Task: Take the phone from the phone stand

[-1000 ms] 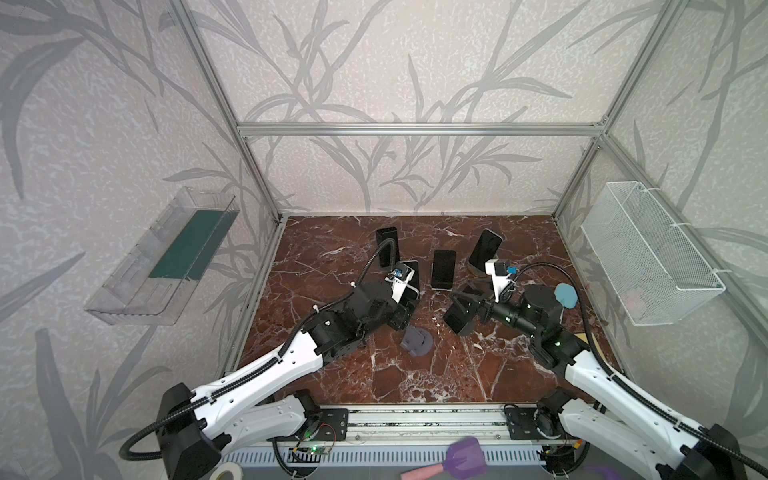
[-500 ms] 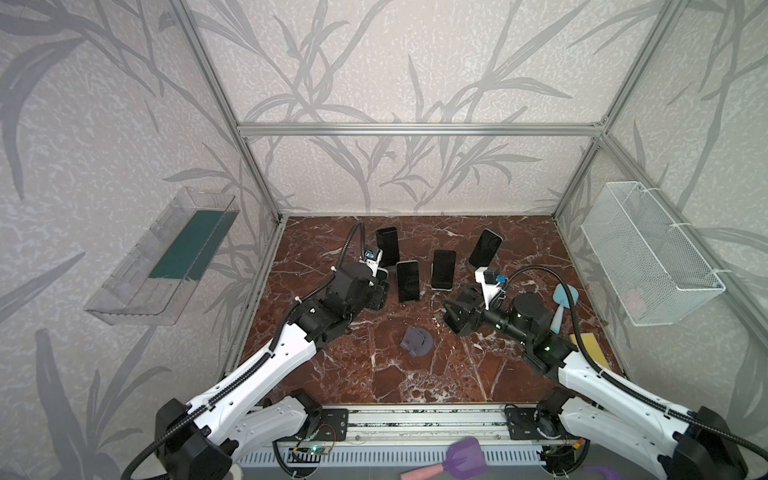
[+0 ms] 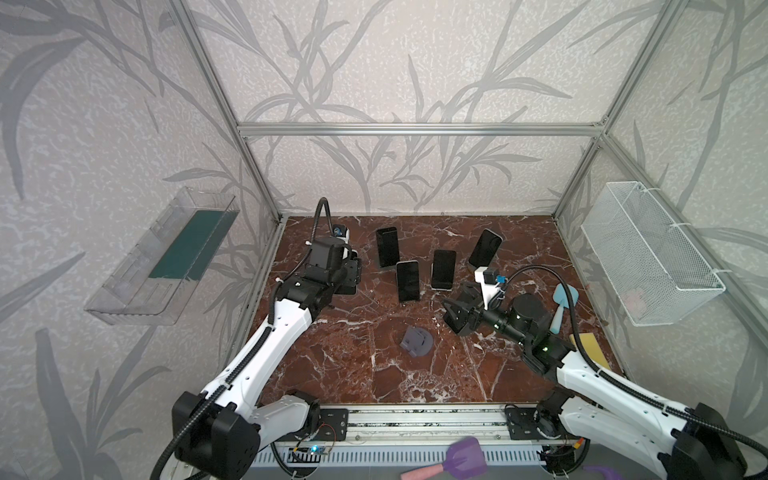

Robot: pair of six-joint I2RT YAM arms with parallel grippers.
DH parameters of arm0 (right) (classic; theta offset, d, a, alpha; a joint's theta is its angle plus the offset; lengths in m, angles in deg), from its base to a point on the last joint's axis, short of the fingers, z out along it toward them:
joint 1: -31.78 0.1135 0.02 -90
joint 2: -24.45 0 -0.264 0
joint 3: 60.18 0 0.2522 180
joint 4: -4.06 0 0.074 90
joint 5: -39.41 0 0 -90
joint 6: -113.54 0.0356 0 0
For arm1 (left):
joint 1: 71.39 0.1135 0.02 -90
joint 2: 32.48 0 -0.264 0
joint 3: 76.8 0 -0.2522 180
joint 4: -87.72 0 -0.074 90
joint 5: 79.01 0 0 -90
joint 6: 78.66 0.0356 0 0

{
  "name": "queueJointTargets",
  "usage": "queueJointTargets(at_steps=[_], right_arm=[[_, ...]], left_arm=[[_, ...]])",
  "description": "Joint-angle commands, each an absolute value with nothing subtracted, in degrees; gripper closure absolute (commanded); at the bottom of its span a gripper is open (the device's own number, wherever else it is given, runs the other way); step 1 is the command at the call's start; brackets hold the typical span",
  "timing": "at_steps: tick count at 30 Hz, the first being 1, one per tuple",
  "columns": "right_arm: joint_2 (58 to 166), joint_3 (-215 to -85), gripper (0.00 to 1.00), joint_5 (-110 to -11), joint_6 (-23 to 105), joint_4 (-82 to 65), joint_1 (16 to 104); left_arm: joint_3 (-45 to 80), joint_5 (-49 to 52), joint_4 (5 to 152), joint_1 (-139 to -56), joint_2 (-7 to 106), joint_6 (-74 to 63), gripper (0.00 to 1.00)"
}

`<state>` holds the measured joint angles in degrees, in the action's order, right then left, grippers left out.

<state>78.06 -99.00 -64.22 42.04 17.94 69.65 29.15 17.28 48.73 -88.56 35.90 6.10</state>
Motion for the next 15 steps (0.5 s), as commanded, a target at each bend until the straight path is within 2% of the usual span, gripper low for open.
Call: queueJointTargets(at_steps=[1, 6, 15], right_arm=[[80.3, -98.0, 0.08, -64.8, 41.4, 22.5, 71.9], [79.6, -97.5, 0.08, -59.2, 38.1, 18.2, 74.9], [84.4, -94.6, 0.08, -56.6, 36.2, 25.8, 79.1]], left_arm=[[27.0, 13.2, 49.9, -86.0, 38.5, 6.6, 0.43], [26.3, 10.8, 51.6, -83.1, 44.5, 5.6, 0.44], [25.2, 9.3, 54.8, -79.9, 54.6, 4.7, 0.44]])
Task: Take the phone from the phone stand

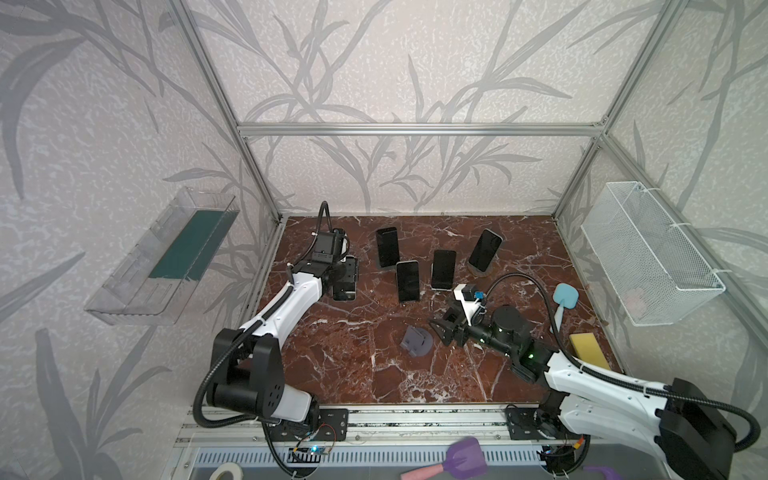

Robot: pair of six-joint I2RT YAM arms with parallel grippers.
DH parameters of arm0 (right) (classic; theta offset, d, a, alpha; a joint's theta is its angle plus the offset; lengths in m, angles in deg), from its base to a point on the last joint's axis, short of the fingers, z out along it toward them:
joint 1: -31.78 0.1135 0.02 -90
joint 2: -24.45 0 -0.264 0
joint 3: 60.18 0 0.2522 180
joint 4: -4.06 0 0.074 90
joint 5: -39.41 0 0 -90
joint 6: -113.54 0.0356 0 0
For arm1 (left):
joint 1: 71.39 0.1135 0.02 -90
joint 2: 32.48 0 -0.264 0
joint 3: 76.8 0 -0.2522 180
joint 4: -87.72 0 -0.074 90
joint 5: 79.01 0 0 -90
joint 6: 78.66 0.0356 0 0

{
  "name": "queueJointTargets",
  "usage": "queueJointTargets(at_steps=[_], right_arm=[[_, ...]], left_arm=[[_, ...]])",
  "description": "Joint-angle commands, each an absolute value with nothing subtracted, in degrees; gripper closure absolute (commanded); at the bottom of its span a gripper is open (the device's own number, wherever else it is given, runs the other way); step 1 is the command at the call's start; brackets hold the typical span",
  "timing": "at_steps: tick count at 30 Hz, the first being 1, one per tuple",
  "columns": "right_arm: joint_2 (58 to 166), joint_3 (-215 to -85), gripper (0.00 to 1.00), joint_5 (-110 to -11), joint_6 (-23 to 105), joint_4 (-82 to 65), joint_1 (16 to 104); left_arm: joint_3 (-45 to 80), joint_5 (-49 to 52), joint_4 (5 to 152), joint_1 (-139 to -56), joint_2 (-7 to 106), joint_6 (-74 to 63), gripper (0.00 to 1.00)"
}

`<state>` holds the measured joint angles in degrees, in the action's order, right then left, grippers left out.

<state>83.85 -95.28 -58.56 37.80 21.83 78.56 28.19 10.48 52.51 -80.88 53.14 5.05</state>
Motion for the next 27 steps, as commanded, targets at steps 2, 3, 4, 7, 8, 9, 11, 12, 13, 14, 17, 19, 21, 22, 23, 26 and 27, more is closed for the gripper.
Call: queueJointTargets(at_steps=[2, 3, 4, 7, 8, 9, 11, 12, 13, 14, 17, 19, 21, 22, 23, 26, 27], right_arm=[[84.3, -94.4, 0.08, -56.2, 35.8, 25.9, 79.1], [84.1, -94.4, 0.08, -56.3, 35.6, 25.9, 79.1], [83.7, -94.4, 0.08, -56.4, 35.5, 25.8, 79.1], [83.1, -94.0, 0.08, -56.2, 35.2, 25.7, 79.1], [83.1, -94.0, 0.08, -56.0, 35.3, 25.8, 79.1], [83.2, -94.0, 0.07, -56.2, 35.2, 25.8, 79.1], [83.3, -94.5, 0.08, -56.8, 35.2, 25.4, 79.1], [83.3, -94.5, 0.08, -57.1, 35.2, 25.2, 79.1], [83.1, -94.5, 0.08, -57.3, 35.3, 25.0, 79.1], [83.1, -94.5, 0.07, -57.3, 35.3, 25.2, 79.1], [82.9, -94.3, 0.08, -57.0, 35.4, 25.2, 79.1], [82.8, -94.4, 0.08, -57.2, 35.4, 25.1, 79.1], [82.8, -94.6, 0.07, -57.3, 35.5, 24.7, 79.1], [82.8, -94.8, 0.07, -57.2, 35.6, 24.3, 79.1], [82.9, -94.9, 0.07, -57.1, 35.6, 24.0, 79.1], [82.9, -94.9, 0.07, -56.7, 35.8, 24.0, 79.1], [82.8, -95.0, 0.07, -56.7, 35.8, 23.8, 79.0]], left_arm=[[23.9, 8.9, 54.7, -79.4, 56.9, 4.7, 0.44], [23.4, 8.7, 54.7, -79.1, 57.8, 4.5, 0.44], [22.7, 8.6, 54.8, -79.0, 59.1, 4.5, 0.44], [19.8, 8.3, 53.3, -79.0, 62.8, 5.0, 0.45], [18.7, 8.8, 52.4, -79.0, 64.0, 4.7, 0.45], [17.6, 9.6, 51.3, -78.9, 65.1, 4.3, 0.45], [15.3, 10.6, 48.8, -78.9, 67.2, 4.6, 0.47], [14.6, 10.7, 48.1, -78.9, 68.0, 5.0, 0.47], [13.8, 10.8, 47.3, -78.9, 68.8, 5.4, 0.47], [13.0, 10.9, 46.4, -78.9, 69.6, 5.9, 0.47], [10.5, 10.8, 44.7, -78.9, 72.0, 6.1, 0.47], [8.8, 10.0, 43.3, -78.9, 73.7, 6.5, 0.47], [6.7, 9.7, 41.6, -78.9, 75.3, 6.9, 0.47], [6.0, 9.5, 41.3, -78.9, 76.0, 7.0, 0.47], [5.2, 9.5, 40.7, -78.9, 76.7, 7.0, 0.47], [3.6, 9.0, 39.3, -78.9, 78.5, 6.4, 0.48], [3.3, 8.7, 39.1, -78.9, 79.0, 6.1, 0.48]])
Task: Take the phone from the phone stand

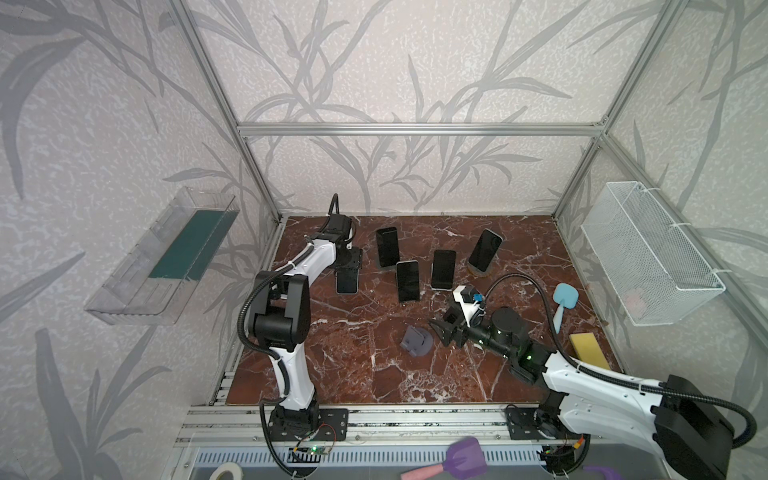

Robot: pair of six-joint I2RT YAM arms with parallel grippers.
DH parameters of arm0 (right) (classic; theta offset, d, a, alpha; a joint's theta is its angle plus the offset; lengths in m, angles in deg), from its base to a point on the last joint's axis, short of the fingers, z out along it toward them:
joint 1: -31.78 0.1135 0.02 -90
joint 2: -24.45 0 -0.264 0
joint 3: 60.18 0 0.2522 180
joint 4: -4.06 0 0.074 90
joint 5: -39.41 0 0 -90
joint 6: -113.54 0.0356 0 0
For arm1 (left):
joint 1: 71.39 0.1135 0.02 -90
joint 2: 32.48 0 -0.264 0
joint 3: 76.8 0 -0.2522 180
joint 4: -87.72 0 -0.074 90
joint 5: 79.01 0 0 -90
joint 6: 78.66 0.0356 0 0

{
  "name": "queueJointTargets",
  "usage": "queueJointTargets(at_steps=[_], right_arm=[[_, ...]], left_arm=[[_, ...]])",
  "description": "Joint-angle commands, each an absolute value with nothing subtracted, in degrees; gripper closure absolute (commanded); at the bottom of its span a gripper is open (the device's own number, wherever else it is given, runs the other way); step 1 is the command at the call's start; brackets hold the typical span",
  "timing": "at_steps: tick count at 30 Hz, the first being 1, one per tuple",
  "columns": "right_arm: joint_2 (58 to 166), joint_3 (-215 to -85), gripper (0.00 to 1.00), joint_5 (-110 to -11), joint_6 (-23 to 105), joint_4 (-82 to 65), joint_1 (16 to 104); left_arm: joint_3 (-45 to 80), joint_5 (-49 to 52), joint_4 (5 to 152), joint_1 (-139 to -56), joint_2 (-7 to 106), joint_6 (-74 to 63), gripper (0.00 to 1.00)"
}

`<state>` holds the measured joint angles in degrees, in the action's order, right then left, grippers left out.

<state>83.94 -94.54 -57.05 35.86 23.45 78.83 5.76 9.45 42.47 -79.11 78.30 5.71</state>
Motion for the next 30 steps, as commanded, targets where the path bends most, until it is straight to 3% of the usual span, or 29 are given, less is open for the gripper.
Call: queueJointTargets(at_steps=[1, 9, 30], right_arm=[[82.9, -95.1, 0.07, -56.7, 35.8, 23.7, 79.1], [84.5, -95.6, 0.07, -56.6, 36.4, 23.8, 79.5], [85.1, -95.6, 0.08, -56.1, 36.2, 24.4, 80.7]], left_arm=[[3.2, 8.1, 38.9, -78.9, 79.5, 5.8, 0.48], [0.8, 3.1, 36.2, -79.1, 82.5, 2.7, 0.50], [0.8, 7.4, 31.6, -79.6, 86.9, 2.2, 0.50]])
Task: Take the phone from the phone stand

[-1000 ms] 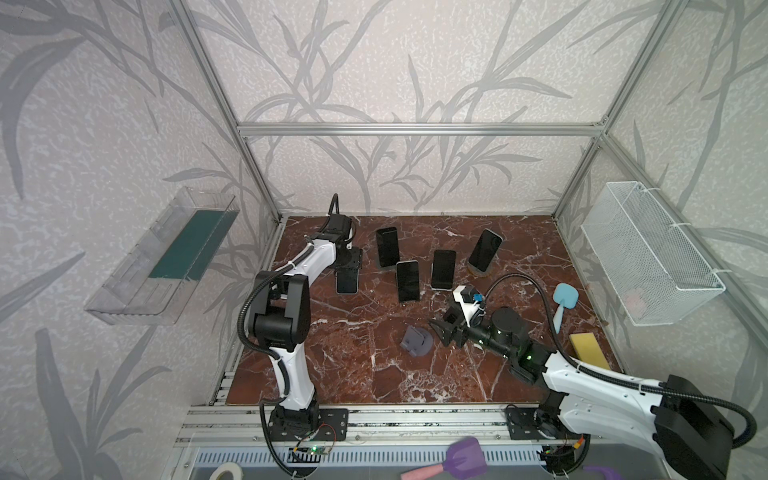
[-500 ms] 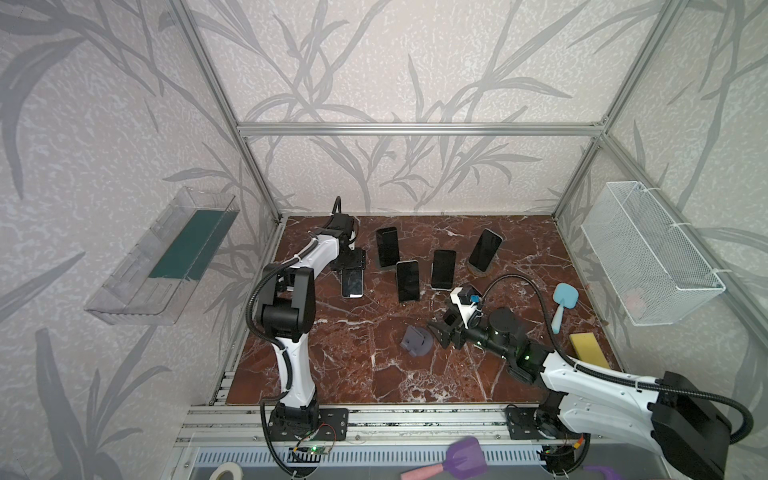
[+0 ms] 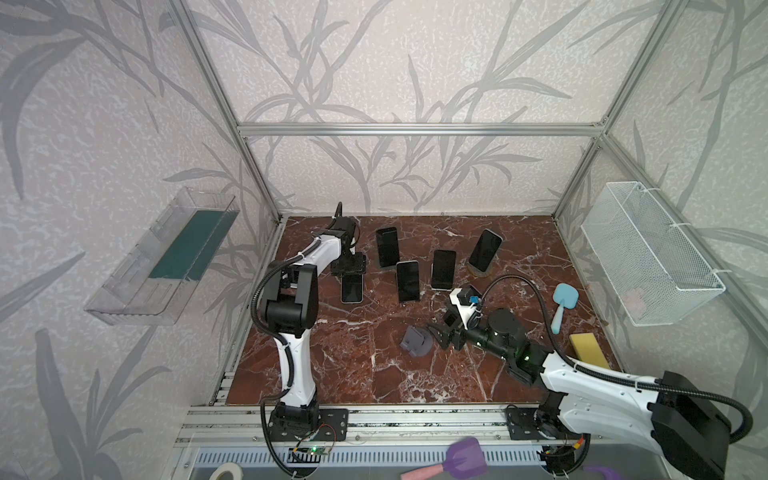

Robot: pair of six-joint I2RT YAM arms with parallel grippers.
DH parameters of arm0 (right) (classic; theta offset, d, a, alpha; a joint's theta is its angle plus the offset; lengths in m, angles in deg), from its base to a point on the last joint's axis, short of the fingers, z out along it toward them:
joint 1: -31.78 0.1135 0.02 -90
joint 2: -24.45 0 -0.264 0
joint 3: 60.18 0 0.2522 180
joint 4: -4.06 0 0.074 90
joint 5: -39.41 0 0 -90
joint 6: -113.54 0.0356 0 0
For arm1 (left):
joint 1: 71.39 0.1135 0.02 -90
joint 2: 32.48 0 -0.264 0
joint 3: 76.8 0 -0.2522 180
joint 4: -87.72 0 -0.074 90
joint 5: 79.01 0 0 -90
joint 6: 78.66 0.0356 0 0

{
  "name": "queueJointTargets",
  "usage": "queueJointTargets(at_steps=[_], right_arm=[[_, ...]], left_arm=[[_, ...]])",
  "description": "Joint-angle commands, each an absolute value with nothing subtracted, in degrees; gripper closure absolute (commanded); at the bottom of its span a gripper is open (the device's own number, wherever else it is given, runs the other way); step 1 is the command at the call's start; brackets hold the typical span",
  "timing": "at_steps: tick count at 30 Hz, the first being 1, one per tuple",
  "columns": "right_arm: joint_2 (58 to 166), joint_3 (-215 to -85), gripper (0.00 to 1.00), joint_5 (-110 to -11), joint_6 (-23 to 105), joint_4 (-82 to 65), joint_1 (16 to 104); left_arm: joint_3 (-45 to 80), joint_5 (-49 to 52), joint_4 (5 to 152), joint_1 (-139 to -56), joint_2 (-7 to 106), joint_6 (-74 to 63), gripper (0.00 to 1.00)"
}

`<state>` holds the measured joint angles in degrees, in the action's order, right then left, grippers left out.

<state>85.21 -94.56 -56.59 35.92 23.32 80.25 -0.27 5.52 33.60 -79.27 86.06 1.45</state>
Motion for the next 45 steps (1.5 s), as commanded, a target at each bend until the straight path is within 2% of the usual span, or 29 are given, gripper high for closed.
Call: queueJointTargets(at_steps=[1, 24, 45], right_arm=[[85.2, -95.6, 0.08, -56.0, 36.2, 24.5, 80.7], [87.8, -96.0, 0.08, -56.6, 36.7, 25.6, 81.4], [84.3, -94.8, 0.09, -52.6, 35.6, 24.7, 81.8]], left_arm=[[0.7, 7.4, 31.7, -79.6, 87.0, 2.1, 0.50], [0.8, 8.2, 31.2, -80.8, 88.4, 5.0, 0.48], [-0.6, 8.0, 30.3, -81.5, 89.0, 3.9, 0.46]])
